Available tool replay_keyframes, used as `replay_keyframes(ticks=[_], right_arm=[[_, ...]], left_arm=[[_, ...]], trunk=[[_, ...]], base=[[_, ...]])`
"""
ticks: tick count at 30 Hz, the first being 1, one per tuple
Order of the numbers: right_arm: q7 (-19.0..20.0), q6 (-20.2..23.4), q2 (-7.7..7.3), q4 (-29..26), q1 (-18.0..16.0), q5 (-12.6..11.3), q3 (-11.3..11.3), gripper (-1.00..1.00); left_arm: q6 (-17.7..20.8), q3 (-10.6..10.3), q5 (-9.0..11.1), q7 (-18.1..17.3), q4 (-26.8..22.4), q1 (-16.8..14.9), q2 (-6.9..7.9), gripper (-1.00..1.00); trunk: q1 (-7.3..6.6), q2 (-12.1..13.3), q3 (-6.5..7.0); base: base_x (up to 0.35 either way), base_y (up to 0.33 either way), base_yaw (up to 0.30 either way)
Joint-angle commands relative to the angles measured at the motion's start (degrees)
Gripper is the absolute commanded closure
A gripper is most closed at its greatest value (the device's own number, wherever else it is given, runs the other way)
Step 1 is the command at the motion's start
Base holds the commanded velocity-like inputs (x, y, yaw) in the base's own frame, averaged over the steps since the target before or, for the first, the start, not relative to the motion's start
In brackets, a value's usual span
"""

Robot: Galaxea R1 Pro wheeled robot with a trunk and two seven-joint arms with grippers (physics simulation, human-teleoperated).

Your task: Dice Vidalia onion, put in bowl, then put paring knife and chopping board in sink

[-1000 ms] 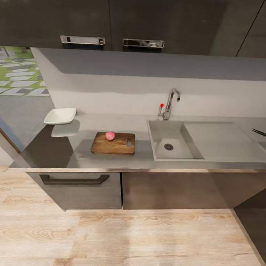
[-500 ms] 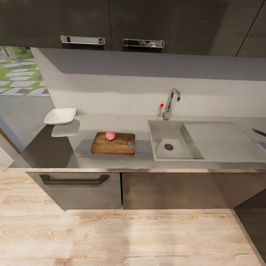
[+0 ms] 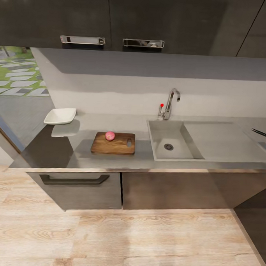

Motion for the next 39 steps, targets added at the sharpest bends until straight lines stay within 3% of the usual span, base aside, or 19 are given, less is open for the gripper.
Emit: replay_keyframes(ticks=[1, 9, 39], right_arm=[[0.18, -0.09, 0.04, -0.04, 0.04, -0.67, 0.35, -1.0], [0.18, -0.06, 0.01, 0.19, 0.06, -0.71, 0.28, -1.0], [0.18, -0.11, 0.0, 0.45, 0.06, -0.79, 0.27, -1.0]], left_arm=[[-0.05, -0.35, 0.21, 0.45, -0.08, -0.01, 0.03, -1.0], [0.04, -0.35, 0.22, 0.44, 0.17, -0.01, -0.01, -1.0], [0.12, -0.34, 0.21, 0.43, 0.27, -0.01, -0.31, -1.0]], trunk=[[0.04, -0.09, -0.08], [0.04, -0.09, -0.02], [0.04, -0.09, 0.71]], base=[[0.0, 0.0, 0.0], [0.0, 0.0, -0.081], [0.0, 0.0, -0.234]])
